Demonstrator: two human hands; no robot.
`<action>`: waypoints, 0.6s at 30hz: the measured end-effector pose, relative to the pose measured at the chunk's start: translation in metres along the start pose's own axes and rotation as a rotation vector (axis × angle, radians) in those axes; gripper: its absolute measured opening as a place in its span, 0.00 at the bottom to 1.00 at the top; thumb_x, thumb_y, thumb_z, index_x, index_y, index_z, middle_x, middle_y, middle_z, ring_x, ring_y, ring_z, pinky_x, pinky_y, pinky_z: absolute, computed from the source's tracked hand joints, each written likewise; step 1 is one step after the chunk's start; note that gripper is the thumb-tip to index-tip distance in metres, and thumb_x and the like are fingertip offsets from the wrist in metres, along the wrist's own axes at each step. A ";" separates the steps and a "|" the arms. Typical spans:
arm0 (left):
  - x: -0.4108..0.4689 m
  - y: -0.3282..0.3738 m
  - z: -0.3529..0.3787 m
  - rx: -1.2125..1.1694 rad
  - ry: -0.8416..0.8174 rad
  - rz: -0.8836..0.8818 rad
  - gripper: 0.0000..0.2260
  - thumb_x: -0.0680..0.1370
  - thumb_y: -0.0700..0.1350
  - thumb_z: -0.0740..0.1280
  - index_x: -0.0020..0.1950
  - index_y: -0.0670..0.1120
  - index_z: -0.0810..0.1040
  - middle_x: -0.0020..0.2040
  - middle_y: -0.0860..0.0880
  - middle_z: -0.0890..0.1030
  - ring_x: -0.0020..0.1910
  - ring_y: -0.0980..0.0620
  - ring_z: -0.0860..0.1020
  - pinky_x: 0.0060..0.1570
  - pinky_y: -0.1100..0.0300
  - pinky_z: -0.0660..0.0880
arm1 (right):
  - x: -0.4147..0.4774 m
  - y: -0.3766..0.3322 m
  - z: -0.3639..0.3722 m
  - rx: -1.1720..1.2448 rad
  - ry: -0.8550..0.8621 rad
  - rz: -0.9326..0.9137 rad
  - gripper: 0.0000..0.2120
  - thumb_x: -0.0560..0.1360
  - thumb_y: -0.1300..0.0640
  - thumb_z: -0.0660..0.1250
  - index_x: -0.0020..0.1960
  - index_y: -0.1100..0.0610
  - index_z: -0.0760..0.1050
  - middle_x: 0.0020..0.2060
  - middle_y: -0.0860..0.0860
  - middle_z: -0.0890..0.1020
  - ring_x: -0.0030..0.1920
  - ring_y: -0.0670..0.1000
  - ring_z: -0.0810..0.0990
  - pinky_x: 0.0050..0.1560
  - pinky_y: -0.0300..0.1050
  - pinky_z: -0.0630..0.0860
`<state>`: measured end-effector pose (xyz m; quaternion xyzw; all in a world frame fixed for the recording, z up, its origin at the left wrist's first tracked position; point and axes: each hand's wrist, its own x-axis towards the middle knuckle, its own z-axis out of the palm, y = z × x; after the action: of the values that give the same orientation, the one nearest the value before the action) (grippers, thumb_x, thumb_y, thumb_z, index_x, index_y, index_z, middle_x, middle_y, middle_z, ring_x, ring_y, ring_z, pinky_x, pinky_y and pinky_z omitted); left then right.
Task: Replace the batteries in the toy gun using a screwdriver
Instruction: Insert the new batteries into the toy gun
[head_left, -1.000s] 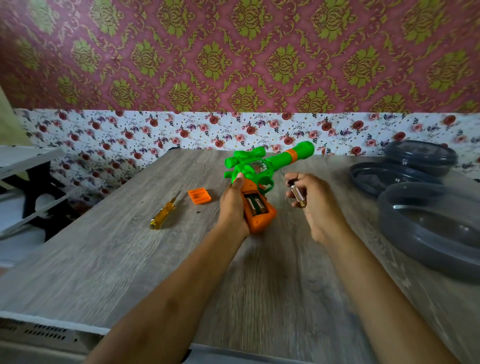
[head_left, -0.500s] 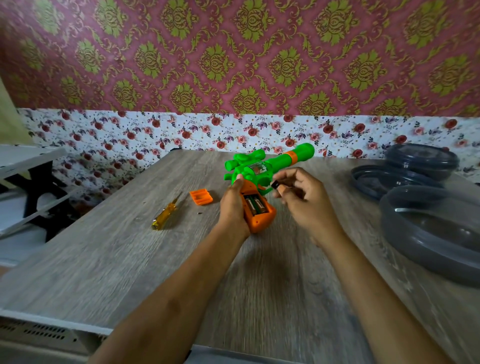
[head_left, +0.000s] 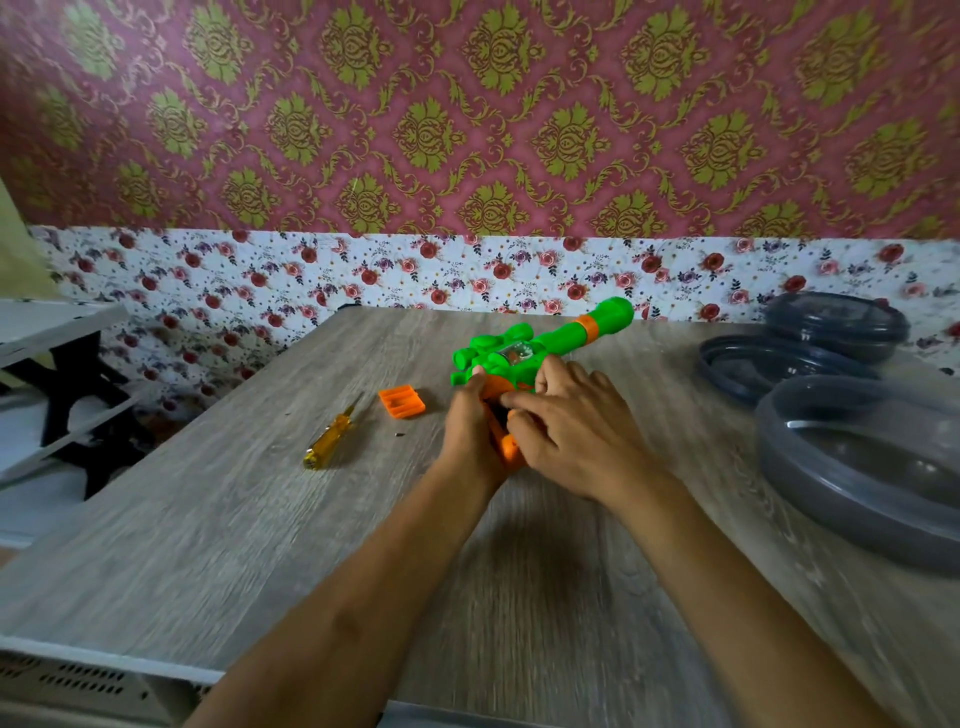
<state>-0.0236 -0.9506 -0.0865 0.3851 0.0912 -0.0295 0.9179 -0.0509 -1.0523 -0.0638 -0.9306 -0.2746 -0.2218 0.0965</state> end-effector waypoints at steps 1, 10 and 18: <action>-0.001 -0.001 0.001 -0.006 -0.010 0.001 0.19 0.83 0.53 0.50 0.46 0.43 0.73 0.38 0.43 0.80 0.37 0.47 0.80 0.40 0.58 0.74 | 0.002 0.002 0.003 0.070 0.022 0.026 0.37 0.63 0.41 0.38 0.60 0.47 0.76 0.48 0.53 0.70 0.54 0.54 0.71 0.53 0.47 0.64; 0.003 0.003 0.005 -0.082 0.093 0.013 0.15 0.83 0.50 0.55 0.45 0.41 0.73 0.25 0.44 0.80 0.21 0.51 0.78 0.35 0.57 0.74 | 0.000 0.027 -0.004 0.986 0.275 0.294 0.12 0.76 0.58 0.54 0.51 0.56 0.75 0.52 0.57 0.75 0.41 0.37 0.73 0.43 0.29 0.69; 0.002 0.003 0.005 -0.086 0.069 0.032 0.16 0.83 0.46 0.51 0.48 0.39 0.74 0.35 0.34 0.82 0.39 0.46 0.79 0.52 0.52 0.70 | -0.002 0.014 -0.011 1.092 0.383 0.214 0.09 0.75 0.67 0.65 0.50 0.54 0.76 0.41 0.44 0.80 0.39 0.32 0.79 0.43 0.26 0.73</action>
<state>-0.0207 -0.9518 -0.0809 0.3475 0.1179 0.0025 0.9302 -0.0488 -1.0686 -0.0556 -0.7121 -0.2312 -0.2015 0.6316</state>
